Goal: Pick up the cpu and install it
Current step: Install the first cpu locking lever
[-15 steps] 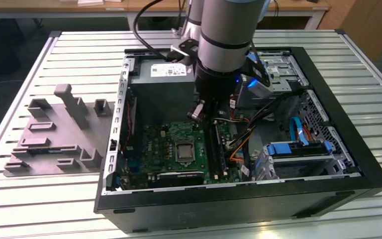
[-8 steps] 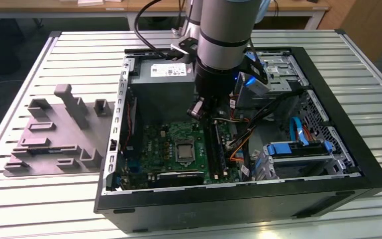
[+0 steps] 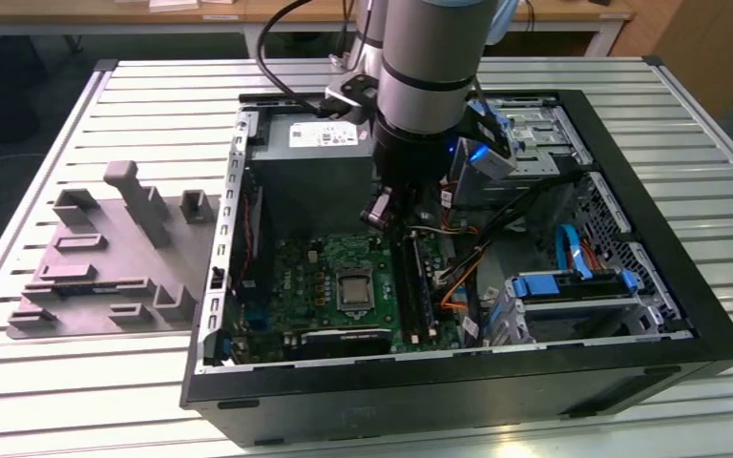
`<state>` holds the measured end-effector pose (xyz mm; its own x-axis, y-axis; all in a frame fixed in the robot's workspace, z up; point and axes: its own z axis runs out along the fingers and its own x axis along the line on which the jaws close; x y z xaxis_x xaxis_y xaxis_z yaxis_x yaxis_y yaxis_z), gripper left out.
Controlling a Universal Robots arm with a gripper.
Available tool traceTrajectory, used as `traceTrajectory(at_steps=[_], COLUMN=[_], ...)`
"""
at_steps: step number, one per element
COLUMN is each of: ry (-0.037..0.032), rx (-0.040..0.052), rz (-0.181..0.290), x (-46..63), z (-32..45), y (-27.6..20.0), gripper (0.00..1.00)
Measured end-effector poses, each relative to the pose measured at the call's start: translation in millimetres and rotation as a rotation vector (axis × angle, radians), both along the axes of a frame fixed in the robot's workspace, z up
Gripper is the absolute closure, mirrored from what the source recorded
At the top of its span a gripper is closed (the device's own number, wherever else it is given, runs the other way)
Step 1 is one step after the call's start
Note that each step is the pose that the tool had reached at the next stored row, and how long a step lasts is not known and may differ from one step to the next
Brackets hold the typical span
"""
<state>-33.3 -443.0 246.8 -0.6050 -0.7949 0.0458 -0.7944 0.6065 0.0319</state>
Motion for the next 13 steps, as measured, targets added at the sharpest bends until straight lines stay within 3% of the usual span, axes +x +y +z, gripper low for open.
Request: traceTrajectory(at_steps=[4, 13], ry=[0.0001, -0.0038], rx=[-0.0003, -0.0002], rz=[0.055, 0.056], x=[-0.1, -4.4], z=[-1.4, -3.3], y=[0.8, 6.9], gripper=[0.89, 0.89])
